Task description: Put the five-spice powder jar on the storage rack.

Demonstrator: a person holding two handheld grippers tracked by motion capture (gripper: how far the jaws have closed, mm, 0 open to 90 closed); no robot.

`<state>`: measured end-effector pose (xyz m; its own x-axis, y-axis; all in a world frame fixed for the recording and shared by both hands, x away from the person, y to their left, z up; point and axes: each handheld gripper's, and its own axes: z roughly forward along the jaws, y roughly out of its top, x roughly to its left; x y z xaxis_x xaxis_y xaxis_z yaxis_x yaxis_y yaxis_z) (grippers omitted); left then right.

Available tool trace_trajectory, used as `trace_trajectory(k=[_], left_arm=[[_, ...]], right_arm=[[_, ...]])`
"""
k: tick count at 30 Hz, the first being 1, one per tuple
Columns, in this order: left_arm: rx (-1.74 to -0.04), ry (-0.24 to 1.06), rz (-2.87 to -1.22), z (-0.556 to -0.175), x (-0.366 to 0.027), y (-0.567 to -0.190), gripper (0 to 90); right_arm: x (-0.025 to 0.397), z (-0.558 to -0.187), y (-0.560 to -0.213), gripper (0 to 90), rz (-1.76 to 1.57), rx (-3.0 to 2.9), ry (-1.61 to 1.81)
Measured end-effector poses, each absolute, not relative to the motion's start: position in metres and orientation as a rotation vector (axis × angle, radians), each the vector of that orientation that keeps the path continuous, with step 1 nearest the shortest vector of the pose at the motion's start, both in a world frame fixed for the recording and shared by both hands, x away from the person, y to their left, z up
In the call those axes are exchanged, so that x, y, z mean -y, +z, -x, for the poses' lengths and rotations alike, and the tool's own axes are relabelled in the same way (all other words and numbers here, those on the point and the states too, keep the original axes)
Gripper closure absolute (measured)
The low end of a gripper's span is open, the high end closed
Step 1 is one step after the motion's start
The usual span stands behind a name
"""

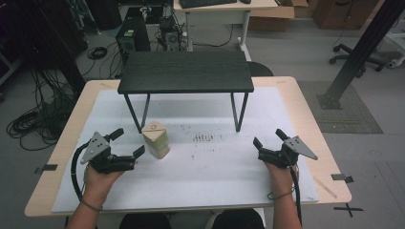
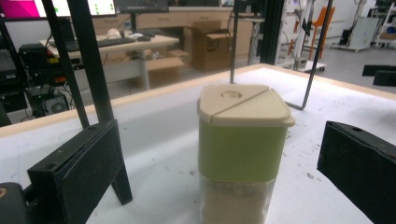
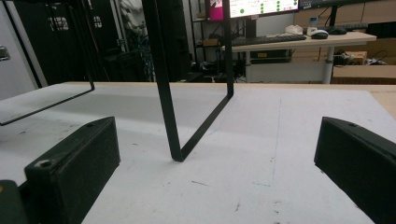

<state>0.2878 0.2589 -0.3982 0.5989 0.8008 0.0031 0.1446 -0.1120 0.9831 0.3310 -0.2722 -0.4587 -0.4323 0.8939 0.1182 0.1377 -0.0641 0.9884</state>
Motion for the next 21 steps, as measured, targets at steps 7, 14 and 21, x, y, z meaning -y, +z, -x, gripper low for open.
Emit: trace_trajectory(k=[7, 14, 21], left_arm=[[-0.830, 0.653, -1.668, -0.293, -0.254, -0.398, 0.4], [-0.858, 0.634, -1.703, -0.297, -0.250, -0.399, 0.4], [-0.877, 0.612, -1.744, -0.300, -0.246, -0.401, 0.4]], right_arm=[[0.273, -0.331, -0.459, 0.0, -1.122, -1.588, 1.562], [0.273, -0.331, -0.459, 0.0, -1.122, -1.586, 1.566], [0.273, -0.331, -0.459, 0.0, -1.125, -1.582, 1.571]])
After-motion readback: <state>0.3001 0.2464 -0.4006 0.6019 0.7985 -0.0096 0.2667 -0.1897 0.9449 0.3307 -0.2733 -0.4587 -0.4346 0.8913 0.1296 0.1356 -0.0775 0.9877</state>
